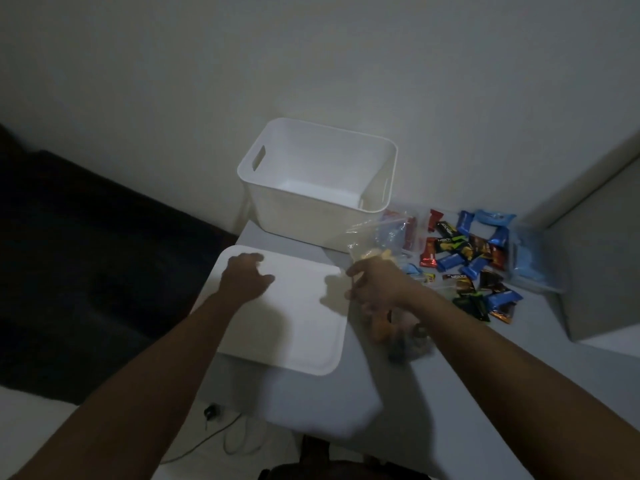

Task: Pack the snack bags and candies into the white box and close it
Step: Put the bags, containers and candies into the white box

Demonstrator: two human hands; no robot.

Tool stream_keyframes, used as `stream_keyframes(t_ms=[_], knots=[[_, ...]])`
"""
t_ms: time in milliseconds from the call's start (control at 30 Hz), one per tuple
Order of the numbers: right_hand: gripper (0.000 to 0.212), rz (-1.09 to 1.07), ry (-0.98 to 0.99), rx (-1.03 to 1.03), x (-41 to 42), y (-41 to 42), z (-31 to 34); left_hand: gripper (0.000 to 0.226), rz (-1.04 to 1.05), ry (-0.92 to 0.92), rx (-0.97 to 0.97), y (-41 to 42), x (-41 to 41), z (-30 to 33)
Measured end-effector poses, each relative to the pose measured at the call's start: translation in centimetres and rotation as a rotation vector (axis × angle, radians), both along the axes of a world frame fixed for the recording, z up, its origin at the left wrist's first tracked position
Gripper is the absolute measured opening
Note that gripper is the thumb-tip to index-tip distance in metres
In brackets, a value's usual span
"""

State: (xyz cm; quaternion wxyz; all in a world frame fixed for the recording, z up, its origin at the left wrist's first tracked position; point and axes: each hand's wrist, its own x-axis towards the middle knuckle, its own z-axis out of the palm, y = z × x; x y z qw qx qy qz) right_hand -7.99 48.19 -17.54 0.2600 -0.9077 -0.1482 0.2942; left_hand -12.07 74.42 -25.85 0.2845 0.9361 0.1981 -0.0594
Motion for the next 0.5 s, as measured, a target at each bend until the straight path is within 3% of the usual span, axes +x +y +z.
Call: stream_keyframes(t_ms=[133, 267, 367, 500], knots=[[0.044, -0.062, 0.028, 0.112, 2.4, -2.5, 3.0, 0.044, -0.106, -0.061, -0.173, -5.8, 2.4, 3.2], [0.031, -0.153, -0.137, 0.078, 4.8, -5.3, 3.2, 0.018, -0.158, -0.105, -0.294, -11.1, 3.3, 4.9], [0.015, -0.16, -0.325, -0.057, 6.7, -7.1, 2.2, 0.008, -0.199, -0.108, -0.292, -13.8, 3.5, 5.2], [0.012, -0.165, -0.318, -0.068, 8.4, -8.6, 0.8, 0.012, -0.075, -0.109, -0.23, -15.7, 3.7, 4.6]])
